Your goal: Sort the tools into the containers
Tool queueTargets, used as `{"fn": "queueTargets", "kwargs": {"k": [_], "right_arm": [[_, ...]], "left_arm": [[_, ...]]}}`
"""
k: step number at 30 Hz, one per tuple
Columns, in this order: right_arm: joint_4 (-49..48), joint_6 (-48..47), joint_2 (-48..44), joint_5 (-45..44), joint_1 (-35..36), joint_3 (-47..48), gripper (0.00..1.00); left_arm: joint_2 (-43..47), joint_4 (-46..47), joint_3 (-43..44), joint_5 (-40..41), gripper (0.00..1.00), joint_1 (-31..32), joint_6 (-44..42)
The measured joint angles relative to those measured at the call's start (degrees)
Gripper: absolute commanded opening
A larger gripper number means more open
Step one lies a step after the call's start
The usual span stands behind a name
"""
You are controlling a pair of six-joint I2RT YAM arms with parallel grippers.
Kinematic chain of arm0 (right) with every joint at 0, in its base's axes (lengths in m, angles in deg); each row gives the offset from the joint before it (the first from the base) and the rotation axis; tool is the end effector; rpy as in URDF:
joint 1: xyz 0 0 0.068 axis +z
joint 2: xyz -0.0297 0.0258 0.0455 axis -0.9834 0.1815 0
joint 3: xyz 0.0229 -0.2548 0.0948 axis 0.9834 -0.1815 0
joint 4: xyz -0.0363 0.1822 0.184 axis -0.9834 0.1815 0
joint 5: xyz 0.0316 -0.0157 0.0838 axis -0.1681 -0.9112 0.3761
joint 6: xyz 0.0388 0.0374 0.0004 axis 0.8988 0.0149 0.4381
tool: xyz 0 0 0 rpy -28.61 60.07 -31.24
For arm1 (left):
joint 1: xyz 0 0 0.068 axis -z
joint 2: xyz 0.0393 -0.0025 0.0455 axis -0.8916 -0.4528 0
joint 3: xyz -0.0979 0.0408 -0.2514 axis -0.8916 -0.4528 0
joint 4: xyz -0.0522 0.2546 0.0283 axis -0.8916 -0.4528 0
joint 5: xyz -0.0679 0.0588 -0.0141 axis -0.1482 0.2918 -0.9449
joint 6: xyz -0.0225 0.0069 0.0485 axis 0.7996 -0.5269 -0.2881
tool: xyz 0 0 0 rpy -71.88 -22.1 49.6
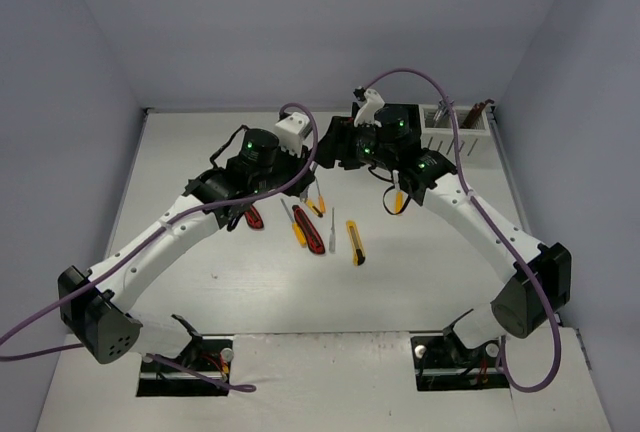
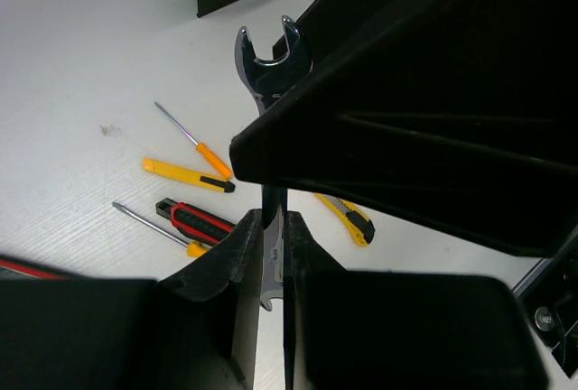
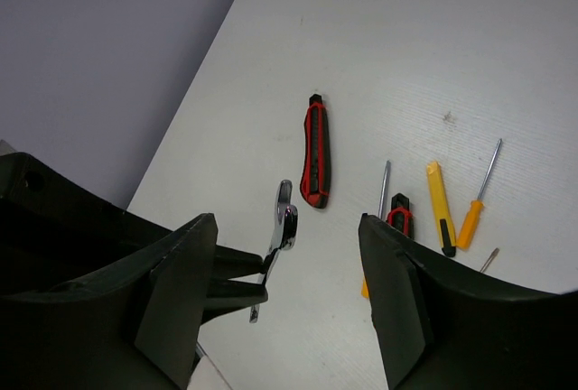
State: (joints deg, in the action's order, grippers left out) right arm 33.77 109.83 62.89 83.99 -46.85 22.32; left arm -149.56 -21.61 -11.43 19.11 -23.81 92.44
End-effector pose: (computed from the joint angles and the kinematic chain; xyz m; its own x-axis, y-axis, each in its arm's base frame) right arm 0.2866 0.1999 0.3916 -0.4799 0.2279 -0.8472 -0.6669 0.5328 0.5210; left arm 0.2362 -0.2006 0.3857 -0.4818 0.0372 -0.8755 0.6303 0.7088 -0.3167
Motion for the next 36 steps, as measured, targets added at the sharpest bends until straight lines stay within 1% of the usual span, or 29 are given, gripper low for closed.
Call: {"fn": "queueTargets", "kwargs": {"k": [2, 4, 5, 7, 9, 12, 13, 16, 17, 18, 19, 23, 24, 26, 28, 32, 36], "right_arm": [[-0.08, 0.05, 0.68, -0.17, 0.17, 0.24, 0.55], [-0.1, 0.21, 1.19, -0.3, 0.4, 0.3, 0.41], [-0.09, 0.33, 1.38, -0.34, 0.43, 0.3, 0.37], [-0.09, 0.5, 1.51, -0.45, 0.61, 0.3, 0.24], [-0.17, 0.59, 1.52, -0.65, 0.74, 0.3, 0.13], [-0.64, 0.44, 1.52, -0.89, 0.74, 0.3, 0.02], [-1.01, 0.52, 1.52, -0.79, 0.76, 0.3, 0.0], [-1.58, -0.09, 1.52, -0.99, 1.17, 0.35, 0.0], [-1.58, -0.24, 1.52, -0.99, 1.1, 0.35, 0.0], [-1.6, -0.43, 1.52, -0.99, 1.05, 0.35, 0.0], [-1.61, -0.66, 1.52, -1.01, 1.03, 0.39, 0.0], [-1.29, -2.79, 1.52, -2.1, -0.09, 0.8, 0.0], [-1.23, -3.58, 1.52, -2.71, -1.13, 0.92, 0.0], [-0.91, -5.2, 1.52, -3.86, -4.22, 1.44, 0.0], [-0.52, -6.98, 1.52, -5.54, -8.05, 2.29, 0.0], [-0.19, -12.31, 2.99, -11.96, -16.4, 7.1, 0.0], [-0.46, -17.89, 7.9, -17.06, -23.31, 14.46, 0.0]], "left_arm": [[0.01, 0.17, 0.0, -0.01, 0.0, 0.11, -0.43], [0.01, 0.23, 0.0, -0.01, 0.0, 0.18, -0.91], [0.01, 0.24, 0.0, -0.01, 0.0, 0.18, -1.08], [0.01, 0.29, 0.0, 0.02, 0.0, 0.23, -1.25], [0.01, 0.37, 0.0, 0.01, 0.0, 0.26, -1.33], [-0.01, 0.71, 0.0, 0.01, 0.0, 0.29, -1.66], [-0.07, 0.78, 0.0, 0.01, 0.0, 0.29, -1.82], [-0.32, 0.85, -0.02, 0.05, 0.0, 0.37, -2.29], [-0.32, 0.92, -0.02, 0.05, 0.03, 0.37, -2.37], [-0.32, 1.1, -0.04, 0.05, 0.08, 0.37, -2.43], [-0.33, 1.23, -0.09, 0.07, 0.2, 0.37, -2.5], [-0.24, 1.98, -0.75, 0.5, 0.62, 0.37, -2.78], [-0.17, 2.02, -1.14, 0.76, 0.7, 0.37, -2.88], [-0.03, 2.14, -2.15, 1.5, 0.81, 0.37, -2.86], [0.12, 2.07, -3.26, 2.97, 0.84, 0.31, -2.43], [1.09, -0.17, -5.1, 6.5, 0.88, -0.13, -2.06], [4.2, -1.92, -8.36, 9.96, 0.92, -1.62, -0.68]]}}
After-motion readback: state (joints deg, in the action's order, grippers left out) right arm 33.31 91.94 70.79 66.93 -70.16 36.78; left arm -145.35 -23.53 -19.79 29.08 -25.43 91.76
